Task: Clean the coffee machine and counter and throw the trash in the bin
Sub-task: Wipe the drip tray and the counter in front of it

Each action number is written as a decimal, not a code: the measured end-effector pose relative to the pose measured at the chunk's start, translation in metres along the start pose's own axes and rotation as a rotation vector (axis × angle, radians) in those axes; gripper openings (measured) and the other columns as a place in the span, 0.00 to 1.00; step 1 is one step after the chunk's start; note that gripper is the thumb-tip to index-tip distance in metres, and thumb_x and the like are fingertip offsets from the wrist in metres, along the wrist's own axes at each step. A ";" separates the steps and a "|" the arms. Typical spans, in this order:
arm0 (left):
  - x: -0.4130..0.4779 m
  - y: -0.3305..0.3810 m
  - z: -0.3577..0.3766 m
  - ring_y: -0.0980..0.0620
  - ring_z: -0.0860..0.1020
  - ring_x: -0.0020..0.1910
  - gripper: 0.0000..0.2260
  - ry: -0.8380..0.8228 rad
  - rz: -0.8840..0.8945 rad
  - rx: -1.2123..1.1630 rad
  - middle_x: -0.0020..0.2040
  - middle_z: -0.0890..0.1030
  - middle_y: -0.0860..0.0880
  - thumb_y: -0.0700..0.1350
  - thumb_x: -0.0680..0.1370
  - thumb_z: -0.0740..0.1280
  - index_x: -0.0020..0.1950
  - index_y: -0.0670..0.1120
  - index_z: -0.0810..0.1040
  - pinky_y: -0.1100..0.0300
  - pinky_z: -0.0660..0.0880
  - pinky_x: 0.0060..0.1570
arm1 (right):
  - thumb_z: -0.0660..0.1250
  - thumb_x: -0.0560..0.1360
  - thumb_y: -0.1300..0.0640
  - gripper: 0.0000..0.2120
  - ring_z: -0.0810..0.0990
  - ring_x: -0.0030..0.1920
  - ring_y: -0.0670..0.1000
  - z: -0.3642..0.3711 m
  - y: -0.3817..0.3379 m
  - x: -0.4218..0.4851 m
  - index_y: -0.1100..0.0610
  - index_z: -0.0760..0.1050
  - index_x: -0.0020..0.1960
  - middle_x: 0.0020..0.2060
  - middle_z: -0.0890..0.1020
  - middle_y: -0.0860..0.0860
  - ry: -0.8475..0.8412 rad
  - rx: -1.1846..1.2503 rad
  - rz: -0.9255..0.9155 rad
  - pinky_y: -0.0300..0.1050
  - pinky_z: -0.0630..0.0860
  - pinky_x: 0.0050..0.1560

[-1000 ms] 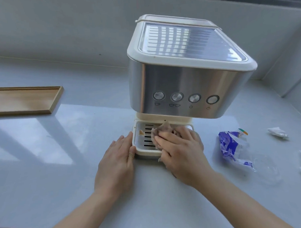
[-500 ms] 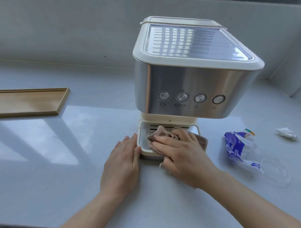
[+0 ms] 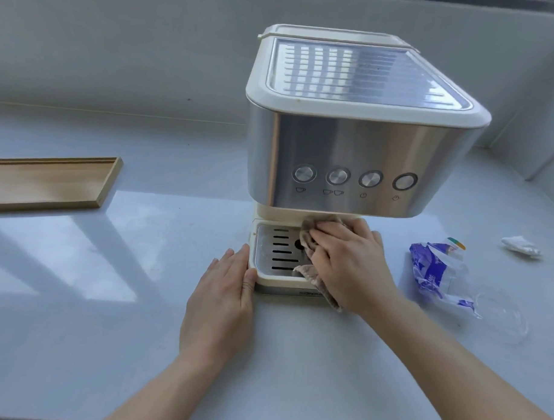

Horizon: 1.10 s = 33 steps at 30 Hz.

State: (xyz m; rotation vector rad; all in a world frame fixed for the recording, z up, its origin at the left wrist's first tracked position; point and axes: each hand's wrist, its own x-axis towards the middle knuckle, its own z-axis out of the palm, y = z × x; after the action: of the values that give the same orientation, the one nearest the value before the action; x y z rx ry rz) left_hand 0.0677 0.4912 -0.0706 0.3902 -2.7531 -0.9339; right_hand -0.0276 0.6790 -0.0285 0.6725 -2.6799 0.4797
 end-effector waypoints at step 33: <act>0.000 -0.001 -0.001 0.65 0.56 0.75 0.24 0.008 0.003 -0.013 0.76 0.65 0.62 0.59 0.81 0.46 0.77 0.61 0.61 0.71 0.47 0.72 | 0.63 0.78 0.47 0.16 0.71 0.63 0.55 0.010 -0.031 0.020 0.43 0.77 0.66 0.67 0.77 0.39 -0.193 0.023 -0.216 0.55 0.68 0.60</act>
State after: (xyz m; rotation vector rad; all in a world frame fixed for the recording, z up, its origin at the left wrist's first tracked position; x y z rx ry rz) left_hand 0.0677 0.4902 -0.0707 0.3866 -2.7386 -0.9470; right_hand -0.0313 0.6413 -0.0220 1.0513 -2.7367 0.4072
